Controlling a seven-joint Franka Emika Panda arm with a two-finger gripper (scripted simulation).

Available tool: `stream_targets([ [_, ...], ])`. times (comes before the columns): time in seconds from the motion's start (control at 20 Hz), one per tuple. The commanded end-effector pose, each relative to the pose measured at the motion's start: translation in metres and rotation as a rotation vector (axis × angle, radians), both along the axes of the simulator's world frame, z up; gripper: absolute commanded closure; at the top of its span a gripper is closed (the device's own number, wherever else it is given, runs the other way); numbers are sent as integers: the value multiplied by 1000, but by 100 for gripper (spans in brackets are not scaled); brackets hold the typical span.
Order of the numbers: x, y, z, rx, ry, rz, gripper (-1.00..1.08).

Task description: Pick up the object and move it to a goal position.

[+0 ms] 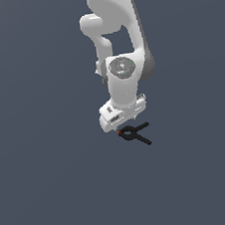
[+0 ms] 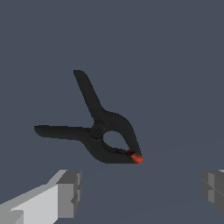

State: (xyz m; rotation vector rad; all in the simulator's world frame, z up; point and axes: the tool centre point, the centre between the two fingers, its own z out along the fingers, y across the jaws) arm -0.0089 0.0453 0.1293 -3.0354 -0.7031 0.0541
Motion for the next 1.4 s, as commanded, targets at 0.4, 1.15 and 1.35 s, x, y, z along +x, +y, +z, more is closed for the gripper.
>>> stream_targets([
  [0.4, -1, 16, -23, -4, -15, 347, -92],
  [1.15, -4, 40, -52, 0, -36, 805, -92],
  [1.35, -5, 45, -56, 2, -40, 879, -92],
])
